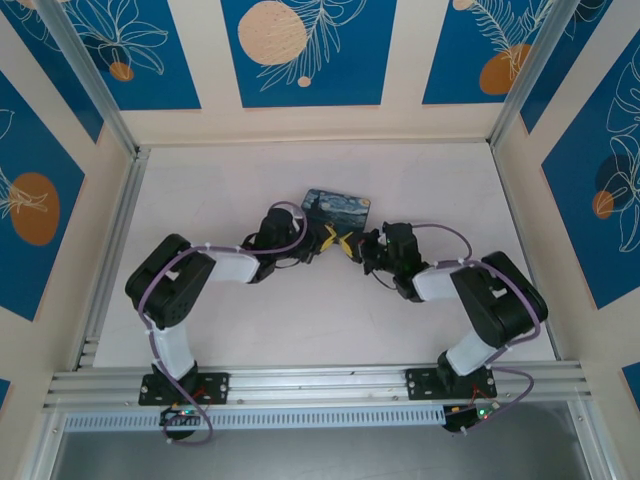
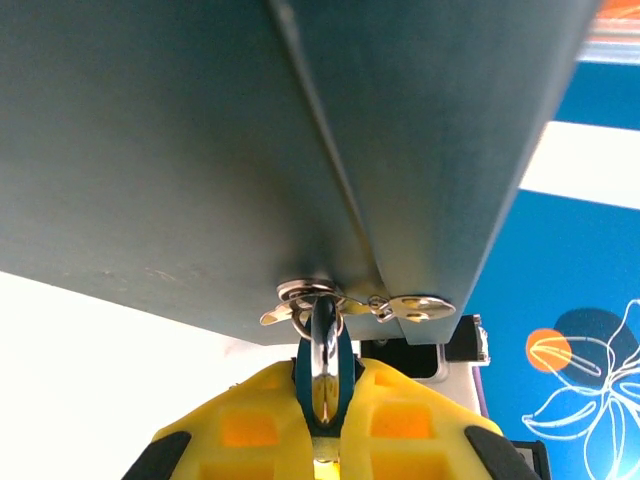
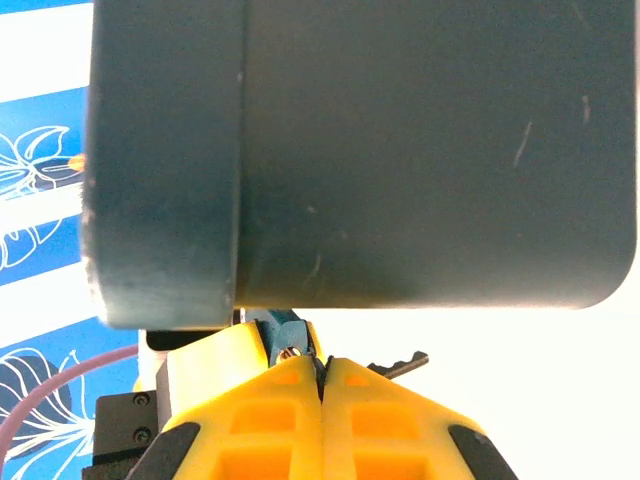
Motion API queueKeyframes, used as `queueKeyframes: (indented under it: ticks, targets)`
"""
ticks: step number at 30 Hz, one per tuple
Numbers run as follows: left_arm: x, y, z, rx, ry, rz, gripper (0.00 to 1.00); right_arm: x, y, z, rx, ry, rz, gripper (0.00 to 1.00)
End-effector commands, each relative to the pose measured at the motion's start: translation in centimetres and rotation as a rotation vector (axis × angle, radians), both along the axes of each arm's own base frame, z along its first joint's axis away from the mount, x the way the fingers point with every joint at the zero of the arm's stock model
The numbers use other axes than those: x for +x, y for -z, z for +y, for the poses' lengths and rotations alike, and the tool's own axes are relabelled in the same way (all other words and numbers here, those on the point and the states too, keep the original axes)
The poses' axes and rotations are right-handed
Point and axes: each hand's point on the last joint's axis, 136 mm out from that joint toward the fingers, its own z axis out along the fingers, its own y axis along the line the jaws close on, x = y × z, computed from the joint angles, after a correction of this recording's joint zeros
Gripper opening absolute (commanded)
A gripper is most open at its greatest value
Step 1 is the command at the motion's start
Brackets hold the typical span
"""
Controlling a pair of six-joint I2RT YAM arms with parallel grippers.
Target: Unlock a padlock with a key
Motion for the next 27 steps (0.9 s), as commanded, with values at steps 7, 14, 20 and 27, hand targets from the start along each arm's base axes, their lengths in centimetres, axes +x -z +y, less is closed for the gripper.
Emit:
queueKeyframes:
  ticks: [7, 14, 20, 27]
  targets:
    - [-0.2, -1.4, -0.1, 0.002, 0.025, -0.027, 0.0, -2.5, -2.2, -2.3, -0.086, 0.007, -0.054, 0.0]
    - [-0.6, -1.2, 0.0, 0.011, 0.034, -0.021, 0.0, -4.0, -1.5, -3.4, -0.123, 0.012, -0.02, 0.0]
    - [-0.8, -1.1, 0.0, 0.012, 0.04, -0.015, 0.0, -4.1, -1.3, -2.9, -0.111, -0.012, -0.011, 0.0]
    - [-0.9, -1.8, 0.0, 0.005, 0.043, -0.023, 0.0, -3.7, -1.3, -1.7, -0.101, -0.041, -0.009, 0.0]
